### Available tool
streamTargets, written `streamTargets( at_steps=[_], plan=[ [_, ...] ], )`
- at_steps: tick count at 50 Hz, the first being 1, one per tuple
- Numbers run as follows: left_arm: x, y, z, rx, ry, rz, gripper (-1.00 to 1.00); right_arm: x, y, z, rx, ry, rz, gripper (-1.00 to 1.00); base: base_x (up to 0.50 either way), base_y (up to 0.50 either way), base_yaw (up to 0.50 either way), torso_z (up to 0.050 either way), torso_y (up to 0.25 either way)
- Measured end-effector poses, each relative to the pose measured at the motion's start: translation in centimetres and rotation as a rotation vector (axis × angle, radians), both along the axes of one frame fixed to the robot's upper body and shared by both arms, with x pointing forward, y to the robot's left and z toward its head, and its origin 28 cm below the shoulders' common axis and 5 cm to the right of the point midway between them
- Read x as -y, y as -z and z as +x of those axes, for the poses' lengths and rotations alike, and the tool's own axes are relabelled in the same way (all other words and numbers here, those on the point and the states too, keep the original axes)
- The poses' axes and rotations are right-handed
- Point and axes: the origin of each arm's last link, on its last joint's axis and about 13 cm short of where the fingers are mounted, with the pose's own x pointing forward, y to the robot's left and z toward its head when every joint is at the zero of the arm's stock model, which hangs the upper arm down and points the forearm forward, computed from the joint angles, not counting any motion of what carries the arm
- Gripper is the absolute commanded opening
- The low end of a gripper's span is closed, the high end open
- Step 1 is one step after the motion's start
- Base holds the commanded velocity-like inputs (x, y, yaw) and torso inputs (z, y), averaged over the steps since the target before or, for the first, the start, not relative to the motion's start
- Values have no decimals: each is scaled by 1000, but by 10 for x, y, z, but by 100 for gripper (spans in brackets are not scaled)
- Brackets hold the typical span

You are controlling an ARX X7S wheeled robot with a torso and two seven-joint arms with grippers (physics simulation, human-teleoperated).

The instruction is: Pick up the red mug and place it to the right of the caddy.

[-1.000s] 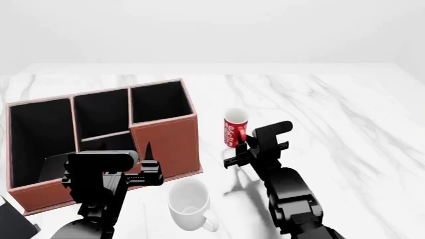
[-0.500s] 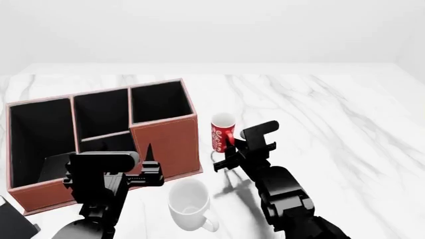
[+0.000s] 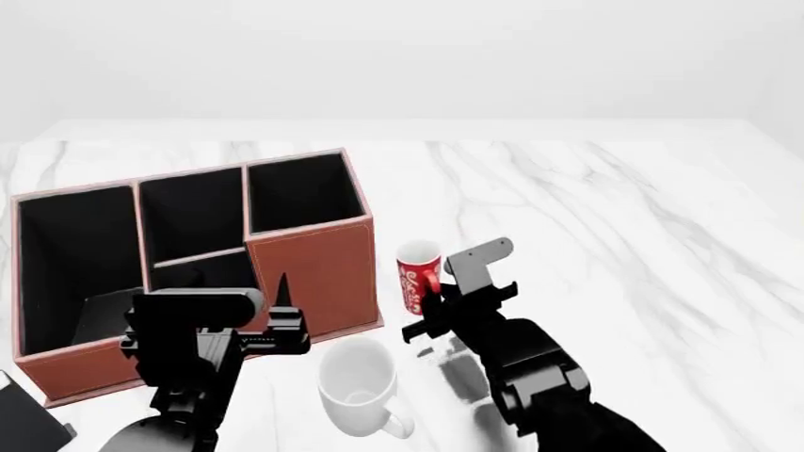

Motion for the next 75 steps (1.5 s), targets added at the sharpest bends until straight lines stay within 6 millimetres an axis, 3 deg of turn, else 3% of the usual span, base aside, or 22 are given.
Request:
streamTargets(
  at_steps=[9, 10, 38, 48, 55, 60, 65, 75],
  plan=[
    [0, 0, 0, -1, 0, -1, 100, -1, -2, 1, -10, 3, 1, -100, 0, 0, 0, 0, 0],
    [0, 1, 0, -1, 0, -1, 100, -1, -2, 1, -11, 3, 1, 100, 0, 0, 0, 0, 0],
    [-2, 2, 1, -5, -5, -6, 100, 4, 7, -5, -55, -13, -8, 100, 0, 0, 0, 0, 0],
    [-2, 2, 0, -6, -8, -6, 100, 19, 17, -11, -39, -15, -9, 100, 0, 0, 0, 0, 0],
    [-2, 1, 0, -5, -9, -6, 100, 40, 27, -36, -21, 0, 16, 100, 0, 0, 0, 0, 0],
    [-2, 0, 1, -4, -9, -5, 100, 57, 16, -59, 42, 11, 60, 100, 0, 0, 0, 0, 0],
    [-2, 0, 1, -3, -9, -6, 100, 70, -8, -79, 141, 38, 114, 100, 0, 0, 0, 0, 0],
    [-2, -1, 0, 1, -9, -6, 100, 76, -58, -109, 380, 123, 193, 100, 0, 0, 0, 0, 0]
  ],
)
